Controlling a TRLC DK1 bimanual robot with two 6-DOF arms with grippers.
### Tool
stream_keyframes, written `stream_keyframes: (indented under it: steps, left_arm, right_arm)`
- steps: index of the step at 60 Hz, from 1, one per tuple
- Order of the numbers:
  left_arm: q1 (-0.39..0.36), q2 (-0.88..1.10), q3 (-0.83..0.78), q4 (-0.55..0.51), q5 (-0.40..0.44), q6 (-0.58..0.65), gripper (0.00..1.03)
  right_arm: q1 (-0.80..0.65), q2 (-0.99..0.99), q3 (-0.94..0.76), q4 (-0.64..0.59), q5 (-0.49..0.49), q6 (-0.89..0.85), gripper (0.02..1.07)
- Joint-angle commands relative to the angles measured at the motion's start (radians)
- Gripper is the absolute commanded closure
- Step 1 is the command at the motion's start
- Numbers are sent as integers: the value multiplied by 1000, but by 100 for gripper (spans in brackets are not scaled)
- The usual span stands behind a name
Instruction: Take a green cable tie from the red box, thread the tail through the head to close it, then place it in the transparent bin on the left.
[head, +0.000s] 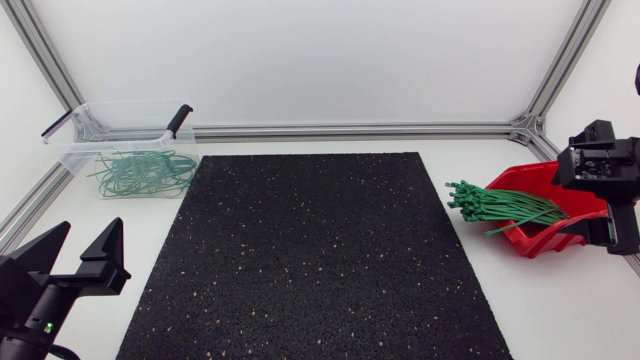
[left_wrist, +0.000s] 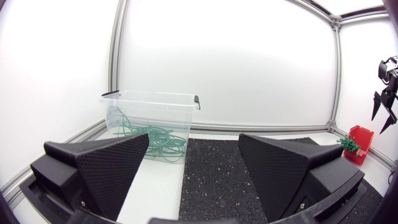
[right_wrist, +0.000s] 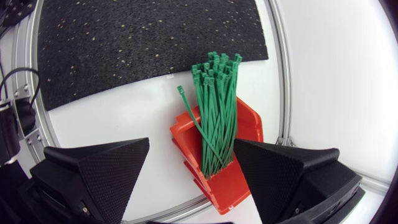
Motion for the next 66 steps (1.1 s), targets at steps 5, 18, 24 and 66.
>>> stream_keyframes:
  steps: [5, 18, 24, 66]
  left_arm:
    - [-8, -7, -41, -16, -7, -11, 3]
    - [-3, -7, -39, -17, -7, -11, 3]
    - [-2, -7, -39, -17, -7, -11, 3]
    - [-3, -4, -39, -20, -7, -11, 3]
  right_arm:
    - [-1, 110, 33, -132, 15, -120, 9]
    - [42, 214, 27, -42, 36, -135, 12]
    - [66, 228, 4, 38, 31, -134, 18]
    - [104, 319, -228, 424, 153, -125, 43]
